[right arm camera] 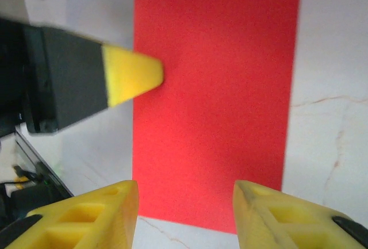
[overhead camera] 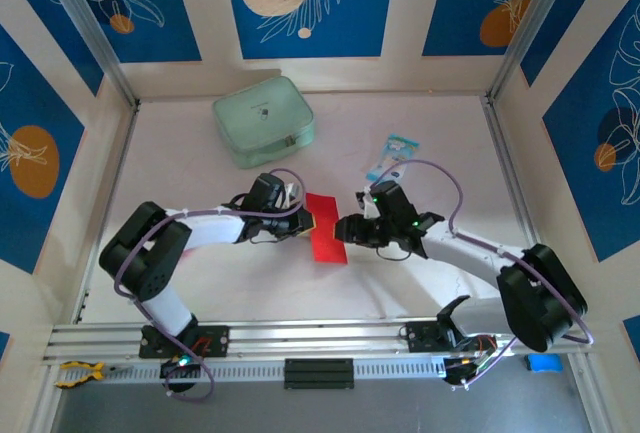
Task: Fold a paper plane with a square sheet of paper (pick it up from the middle)
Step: Third fold the triangle at the center of the table.
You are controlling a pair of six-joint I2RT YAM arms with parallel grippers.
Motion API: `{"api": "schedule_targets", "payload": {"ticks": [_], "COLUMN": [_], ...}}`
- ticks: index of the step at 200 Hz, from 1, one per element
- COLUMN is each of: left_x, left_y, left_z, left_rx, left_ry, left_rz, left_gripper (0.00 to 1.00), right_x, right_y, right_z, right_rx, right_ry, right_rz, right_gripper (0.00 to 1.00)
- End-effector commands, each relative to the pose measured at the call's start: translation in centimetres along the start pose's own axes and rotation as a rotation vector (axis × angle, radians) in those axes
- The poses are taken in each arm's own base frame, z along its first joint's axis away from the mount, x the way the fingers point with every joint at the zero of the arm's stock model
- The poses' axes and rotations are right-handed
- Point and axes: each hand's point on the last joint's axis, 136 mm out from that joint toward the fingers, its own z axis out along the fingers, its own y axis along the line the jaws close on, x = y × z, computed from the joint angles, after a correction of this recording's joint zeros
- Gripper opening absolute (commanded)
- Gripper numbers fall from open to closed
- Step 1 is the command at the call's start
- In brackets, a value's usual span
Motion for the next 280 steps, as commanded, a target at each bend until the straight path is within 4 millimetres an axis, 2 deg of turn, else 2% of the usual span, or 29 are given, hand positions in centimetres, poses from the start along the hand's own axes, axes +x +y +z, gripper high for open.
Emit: {"api": "schedule_targets", "payload": {"ticks": [1,38,47,74,98,131,178,215,242,280], "left_x": [0.3,0.2,0.1,0.1,0.2,0.1,0.1,0.1,0.1,0.1], "left_y": [-0.1,-0.2,-0.3,-0.3,-0.3,-0.3,-0.1,0.0,-0.1,0.0], "left_z": [-0.5,-0.5,-0.5,-0.5,-0.4,-0.5,-0.4,-0.4,-0.4,-0.3], "left_rx": [0.0,0.004,0.005,0.009,0.008,0.01,0.005,0.003,0.003,0.004], "left_ry": [0.005,0.007,0.004,0.01,0.012,0.01,0.007,0.008,0.01,0.01], "left_rz": [-0.018,-0.02,-0.019,-0.02,-0.02,-0.02,-0.022,-0.021,-0.019,-0.02], "left_gripper": [0.05,0.05,0.05,0.05,0.05,0.05,0.05,0.05,0.05,0.05], "right_x": [0.3,1.2,1.5,3.0,3.8,3.9,5.3,4.8,4.3,4.3], "right_y": [0.5,3.9,4.4,6.0,6.5,5.4,4.1,3.1,3.0,2.4], "right_z": [0.0,0.6,0.8,1.9,2.9,4.0,5.4,5.1,4.5,4.0], "right_rx": [0.082,0.074,0.089,0.147,0.211,0.328,0.382,0.461,0.472,0.464], "right_ry": [-0.038,-0.137,-0.153,-0.201,-0.219,-0.222,-0.16,-0.202,-0.243,-0.258], "right_rz": [-0.187,-0.512,-0.593,-0.866,-1.012,-1.077,-1.134,-1.138,-1.105,-1.063], "right_gripper": [0.49,0.61,0.68,0.68,0.68,0.68,0.65,0.59,0.52,0.49]}}
